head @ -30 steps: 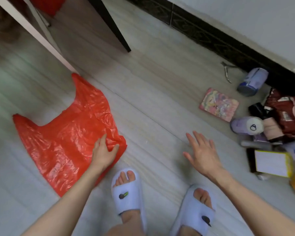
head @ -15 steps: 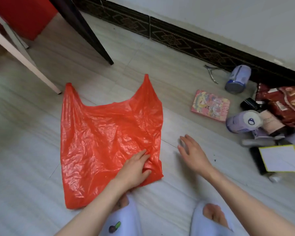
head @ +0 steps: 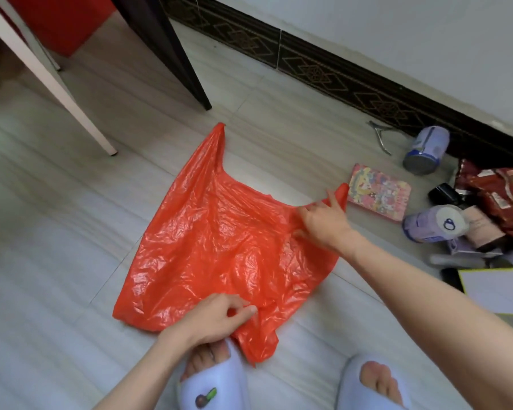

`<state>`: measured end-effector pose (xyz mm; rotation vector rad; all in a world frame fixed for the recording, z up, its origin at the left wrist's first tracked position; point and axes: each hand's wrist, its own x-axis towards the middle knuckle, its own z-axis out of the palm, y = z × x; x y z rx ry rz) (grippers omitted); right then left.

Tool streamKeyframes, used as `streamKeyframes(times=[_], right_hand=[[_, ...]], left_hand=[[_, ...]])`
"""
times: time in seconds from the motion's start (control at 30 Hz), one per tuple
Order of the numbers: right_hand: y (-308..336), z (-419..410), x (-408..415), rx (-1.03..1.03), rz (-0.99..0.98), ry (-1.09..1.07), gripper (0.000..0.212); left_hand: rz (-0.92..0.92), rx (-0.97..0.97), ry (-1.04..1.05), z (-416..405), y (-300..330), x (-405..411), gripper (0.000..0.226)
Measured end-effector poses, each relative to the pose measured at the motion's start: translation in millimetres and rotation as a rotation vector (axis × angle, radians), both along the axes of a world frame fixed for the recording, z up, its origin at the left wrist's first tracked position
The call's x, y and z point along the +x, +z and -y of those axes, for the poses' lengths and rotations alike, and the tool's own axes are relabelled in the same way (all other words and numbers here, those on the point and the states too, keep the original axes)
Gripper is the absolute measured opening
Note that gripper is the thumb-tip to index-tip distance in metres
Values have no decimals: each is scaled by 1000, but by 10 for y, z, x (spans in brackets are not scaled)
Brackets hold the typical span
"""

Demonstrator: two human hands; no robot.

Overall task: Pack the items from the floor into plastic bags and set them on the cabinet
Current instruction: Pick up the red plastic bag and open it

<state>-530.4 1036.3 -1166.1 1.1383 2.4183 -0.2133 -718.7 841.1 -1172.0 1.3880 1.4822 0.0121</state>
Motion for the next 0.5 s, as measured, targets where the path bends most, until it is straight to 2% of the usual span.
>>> streamKeyframes(times=[0.07,0.13,0.17,0.3,0.4,0.5], right_hand=[[21,70,36,-111,-37,-96,28],[119,192,109,-140,-187,-141,21],[181,231,164,-81,-262,-115,21],[761,178,321,372,-490,127,20],[1447,111,399,651,-608,249,22],[2239,132,483,801,-644,254,23]], left_hand=[[10,23,52,-28,12,0,35],[3,129,123,-79,38,28,28],[-11,223,168,-127,82,45,31],[-41,581,230,-477,587,100,45],[3,792,247,-794,1239,161,39],[42,953,233,-993,1946,245,31]])
